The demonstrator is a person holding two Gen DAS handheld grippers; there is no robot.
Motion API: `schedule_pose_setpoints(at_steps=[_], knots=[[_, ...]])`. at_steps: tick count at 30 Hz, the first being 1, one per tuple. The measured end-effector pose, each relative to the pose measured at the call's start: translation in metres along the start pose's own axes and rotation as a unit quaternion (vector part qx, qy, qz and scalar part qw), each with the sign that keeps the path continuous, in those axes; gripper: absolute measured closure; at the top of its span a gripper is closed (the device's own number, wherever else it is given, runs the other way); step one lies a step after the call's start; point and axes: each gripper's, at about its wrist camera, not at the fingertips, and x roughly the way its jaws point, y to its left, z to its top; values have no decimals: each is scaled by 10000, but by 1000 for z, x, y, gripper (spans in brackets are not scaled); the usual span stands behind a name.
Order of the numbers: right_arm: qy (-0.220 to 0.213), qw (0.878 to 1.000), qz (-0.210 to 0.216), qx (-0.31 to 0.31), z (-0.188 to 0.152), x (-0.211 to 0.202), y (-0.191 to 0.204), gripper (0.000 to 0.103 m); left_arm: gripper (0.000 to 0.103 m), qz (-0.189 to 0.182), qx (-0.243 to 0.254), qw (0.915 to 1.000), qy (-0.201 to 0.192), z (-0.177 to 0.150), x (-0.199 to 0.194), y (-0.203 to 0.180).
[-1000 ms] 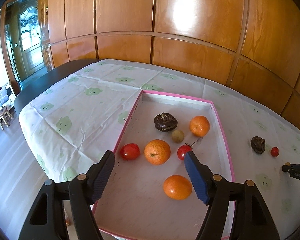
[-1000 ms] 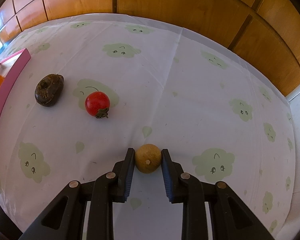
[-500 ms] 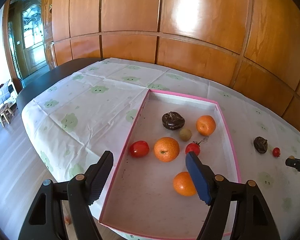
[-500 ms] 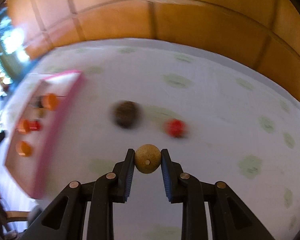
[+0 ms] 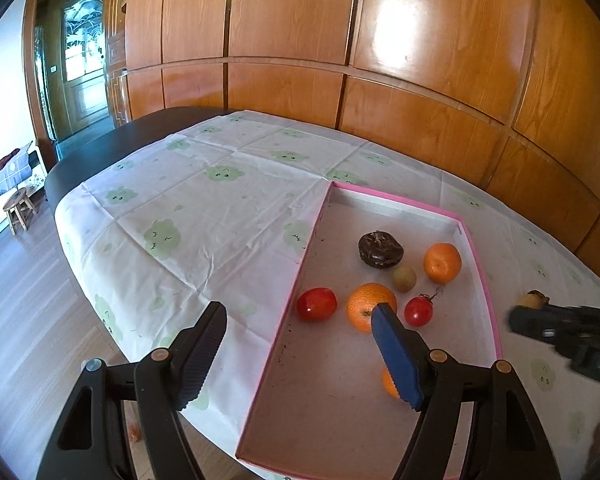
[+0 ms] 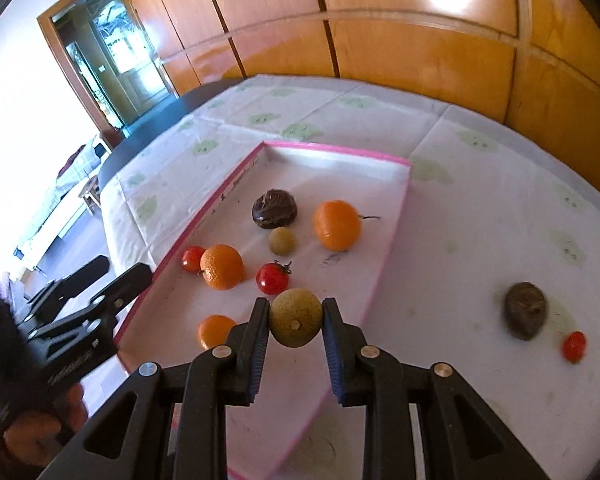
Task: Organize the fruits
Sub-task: 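Carry the tan fruit into the tray and open the right tool, then move both open tools back toward the dark brown fruit and red tomato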
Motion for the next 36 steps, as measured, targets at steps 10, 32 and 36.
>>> schedule_pose_setpoints(at_steps=[10,32,36], knots=[[35,9997,180,146,1,16,6,74,28,-64,87,9999,64,-4,4,-4],[-557,9917,-930,688,-33,-82,-98,73,28,-451,648,9968,-105,-6,-18,-49],[-611,9873,-1209,825,-39,-100,-126,73,28,-514,787,9955,-94,-7,-21,-59]])
